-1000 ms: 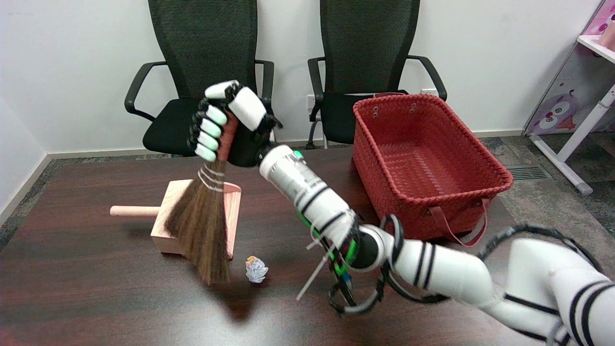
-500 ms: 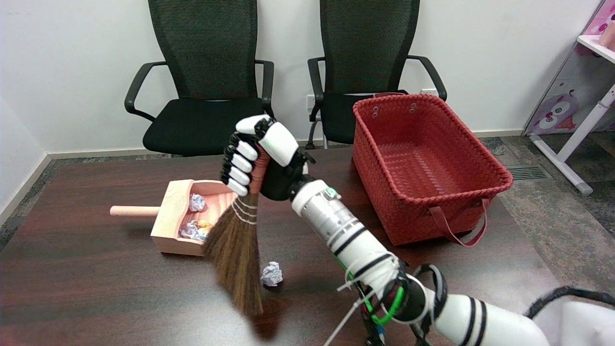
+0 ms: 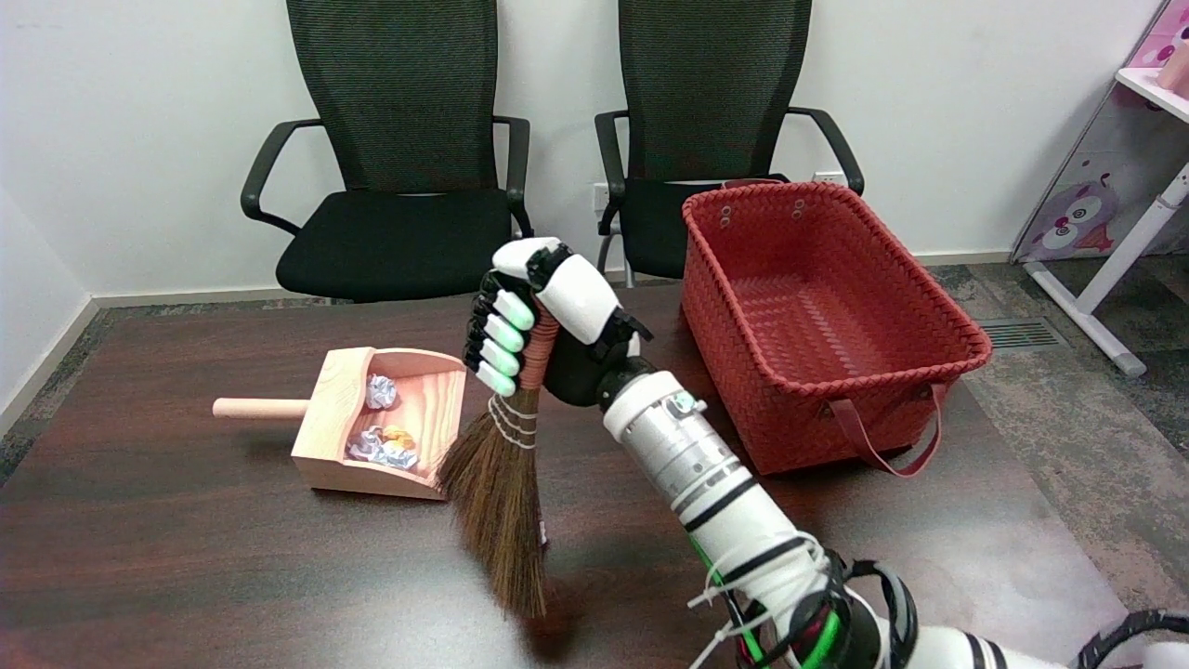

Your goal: Sweep the paper ball into the dustpan.

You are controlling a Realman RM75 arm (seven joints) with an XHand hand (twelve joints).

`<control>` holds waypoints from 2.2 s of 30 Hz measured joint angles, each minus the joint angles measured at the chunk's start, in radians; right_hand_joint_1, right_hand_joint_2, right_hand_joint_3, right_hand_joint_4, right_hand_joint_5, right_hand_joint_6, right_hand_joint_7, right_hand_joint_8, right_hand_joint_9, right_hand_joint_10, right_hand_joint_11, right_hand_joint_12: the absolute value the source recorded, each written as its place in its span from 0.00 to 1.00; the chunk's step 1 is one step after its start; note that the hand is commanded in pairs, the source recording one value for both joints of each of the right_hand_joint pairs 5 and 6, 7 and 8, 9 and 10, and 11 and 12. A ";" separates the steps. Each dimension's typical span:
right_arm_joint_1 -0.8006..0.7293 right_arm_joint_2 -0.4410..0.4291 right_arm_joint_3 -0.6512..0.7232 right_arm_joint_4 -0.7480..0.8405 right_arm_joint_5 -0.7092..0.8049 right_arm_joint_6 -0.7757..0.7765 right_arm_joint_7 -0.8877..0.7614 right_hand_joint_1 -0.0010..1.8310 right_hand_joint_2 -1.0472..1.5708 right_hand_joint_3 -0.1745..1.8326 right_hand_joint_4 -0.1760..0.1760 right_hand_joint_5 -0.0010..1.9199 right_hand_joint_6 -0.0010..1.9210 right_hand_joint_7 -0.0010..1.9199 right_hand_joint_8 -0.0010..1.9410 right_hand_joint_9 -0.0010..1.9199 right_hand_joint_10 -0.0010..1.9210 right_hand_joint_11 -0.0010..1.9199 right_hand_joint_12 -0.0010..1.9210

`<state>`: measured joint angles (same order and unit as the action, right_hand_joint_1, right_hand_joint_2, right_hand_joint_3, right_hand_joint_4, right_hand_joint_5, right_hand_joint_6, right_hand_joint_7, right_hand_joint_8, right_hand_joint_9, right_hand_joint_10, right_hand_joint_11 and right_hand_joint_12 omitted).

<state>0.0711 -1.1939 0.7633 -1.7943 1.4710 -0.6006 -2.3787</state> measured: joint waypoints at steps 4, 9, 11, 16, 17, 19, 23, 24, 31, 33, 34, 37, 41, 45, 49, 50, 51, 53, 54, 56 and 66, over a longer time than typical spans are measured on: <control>-0.034 -0.013 -0.005 -0.037 -0.010 -0.043 -0.049 0.31 0.93 0.84 0.64 1.00 1.00 1.00 0.99 1.00 1.00 1.00 1.00; -0.094 -0.036 -0.012 -0.083 -0.031 -0.115 -0.095 0.31 0.89 0.87 0.62 1.00 1.00 1.00 0.99 1.00 1.00 1.00 1.00; -0.119 -0.047 -0.014 -0.096 -0.043 -0.141 -0.106 0.31 0.87 0.88 0.61 1.00 1.00 1.00 0.99 1.00 1.00 1.00 1.00; -0.210 -0.104 -0.009 -0.121 -0.104 -0.207 -0.133 0.31 0.87 0.88 0.61 1.00 1.00 1.00 0.99 1.00 1.00 1.00 1.00; -0.231 -0.123 -0.006 -0.123 -0.124 -0.220 -0.137 0.31 0.87 0.88 0.61 1.00 1.00 1.00 0.99 1.00 1.00 1.00 1.00; -0.265 -0.158 0.002 -0.124 -0.163 -0.238 -0.144 0.31 0.87 0.88 0.61 1.00 1.00 1.00 0.99 1.00 1.00 1.00 1.00; -0.330 -0.251 0.027 -0.114 -0.260 -0.273 -0.155 0.30 0.88 0.87 0.62 1.00 1.00 1.00 0.99 1.00 1.00 1.00 1.00; -0.344 -0.278 0.035 -0.107 -0.286 -0.281 -0.157 0.30 0.88 0.87 0.62 1.00 1.00 1.00 0.99 1.00 1.00 1.00 1.00; -0.409 -0.466 0.110 -0.032 -0.441 -0.329 -0.169 0.29 0.89 0.86 0.63 1.00 1.00 1.00 0.99 1.00 1.00 1.00 1.00; -0.415 -0.515 0.135 -0.001 -0.475 -0.345 -0.171 0.29 0.89 0.86 0.63 1.00 1.00 1.00 0.99 1.00 1.00 1.00 1.00; -0.415 -0.536 0.146 0.013 -0.488 -0.352 -0.172 0.29 0.89 0.86 0.63 1.00 1.00 1.00 0.99 1.00 1.00 1.00 1.00; -0.413 -0.593 0.179 0.056 -0.518 -0.381 -0.175 0.28 0.88 0.86 0.63 1.00 1.00 1.00 0.99 1.00 1.00 1.00 1.00; -0.399 -0.653 0.211 0.114 -0.544 -0.436 -0.178 0.28 0.89 0.84 0.64 1.00 1.00 1.00 0.99 1.00 1.00 1.00 1.00; -0.372 -0.701 0.233 0.182 -0.554 -0.498 -0.180 0.27 0.91 0.83 0.65 1.00 1.00 1.00 0.99 1.00 1.00 1.00 1.00; -0.339 -0.738 0.246 0.250 -0.553 -0.568 -0.182 0.27 0.91 0.81 0.66 1.00 1.00 1.00 0.99 1.00 1.00 1.00 1.00; -0.330 -0.747 0.247 0.270 -0.551 -0.587 -0.182 0.27 0.92 0.81 0.66 1.00 1.00 1.00 0.99 1.00 1.00 1.00 1.00; -0.323 -0.754 0.248 0.284 -0.548 -0.602 -0.182 0.26 0.92 0.81 0.66 1.00 1.00 1.00 0.99 1.00 1.00 1.00 1.00; -0.309 -0.770 0.250 0.318 -0.540 -0.639 -0.183 0.26 0.92 0.81 0.67 1.00 1.00 1.00 0.99 1.00 1.00 1.00 1.00; -0.303 -0.777 0.251 0.334 -0.535 -0.656 -0.184 0.26 0.92 0.80 0.67 1.00 1.00 1.00 0.99 1.00 1.00 1.00 1.00; -0.292 -0.790 0.250 0.362 -0.522 -0.686 -0.184 0.26 0.93 0.80 0.67 1.00 1.00 1.00 0.99 1.00 1.00 1.00 1.00; -0.270 -0.832 0.220 0.459 -0.476 -0.827 -0.186 0.25 0.93 0.81 0.67 1.00 1.00 1.00 0.99 1.00 1.00 1.00 1.00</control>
<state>-0.1985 -2.0261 0.9832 -1.3351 0.9949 -1.4277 -2.5646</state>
